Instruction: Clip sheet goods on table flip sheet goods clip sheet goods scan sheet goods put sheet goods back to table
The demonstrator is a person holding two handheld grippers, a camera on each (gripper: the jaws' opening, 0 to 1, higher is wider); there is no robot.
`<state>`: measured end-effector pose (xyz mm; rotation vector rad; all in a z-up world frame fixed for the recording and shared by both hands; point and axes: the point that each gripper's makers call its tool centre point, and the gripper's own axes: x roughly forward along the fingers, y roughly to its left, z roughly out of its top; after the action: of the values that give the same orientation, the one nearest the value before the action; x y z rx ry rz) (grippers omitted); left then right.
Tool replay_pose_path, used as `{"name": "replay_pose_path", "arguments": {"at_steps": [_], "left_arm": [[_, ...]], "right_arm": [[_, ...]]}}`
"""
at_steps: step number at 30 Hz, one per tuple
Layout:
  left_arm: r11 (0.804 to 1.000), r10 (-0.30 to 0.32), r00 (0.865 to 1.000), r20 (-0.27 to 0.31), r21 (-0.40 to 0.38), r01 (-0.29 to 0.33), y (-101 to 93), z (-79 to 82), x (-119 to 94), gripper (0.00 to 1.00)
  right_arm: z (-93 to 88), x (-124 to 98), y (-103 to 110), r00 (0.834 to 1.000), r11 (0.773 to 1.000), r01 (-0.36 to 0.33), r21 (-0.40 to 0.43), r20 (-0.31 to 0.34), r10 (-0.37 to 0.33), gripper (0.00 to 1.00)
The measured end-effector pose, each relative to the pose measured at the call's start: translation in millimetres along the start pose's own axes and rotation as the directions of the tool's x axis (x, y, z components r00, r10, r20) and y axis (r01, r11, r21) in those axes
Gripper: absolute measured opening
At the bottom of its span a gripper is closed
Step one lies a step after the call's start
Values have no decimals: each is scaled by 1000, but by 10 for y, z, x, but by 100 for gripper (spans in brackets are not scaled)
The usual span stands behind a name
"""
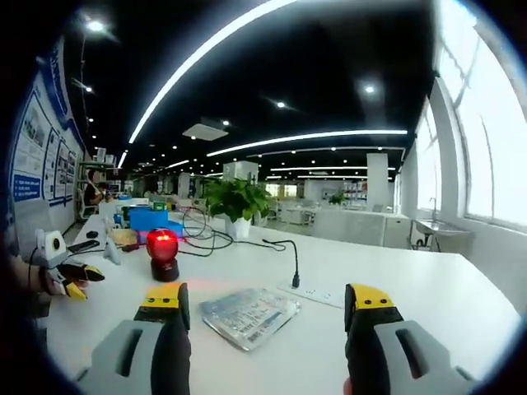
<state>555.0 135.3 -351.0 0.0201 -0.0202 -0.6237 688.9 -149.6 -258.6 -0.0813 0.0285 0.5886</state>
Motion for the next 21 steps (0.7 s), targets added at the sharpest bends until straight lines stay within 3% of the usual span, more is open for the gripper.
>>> {"name": "replay_pose_path", "arguments": {"at_steps": [7, 13, 21], "left_arm": [[1000, 5, 1000, -11, 7, -5, -8, -14, 5, 38], [1000, 19, 1000, 4, 4, -19, 14, 19, -16, 38], [1000, 14, 1000, 2, 10, -14, 2, 15, -25, 38]], "right_arm": [[-49, -398, 40, 999, 999, 33, 25, 25, -34, 70], [-258, -710, 299, 1000, 999, 28, 19, 12, -29, 70], [-265, -932, 450, 998, 998, 50, 47, 44, -52, 67]]}}
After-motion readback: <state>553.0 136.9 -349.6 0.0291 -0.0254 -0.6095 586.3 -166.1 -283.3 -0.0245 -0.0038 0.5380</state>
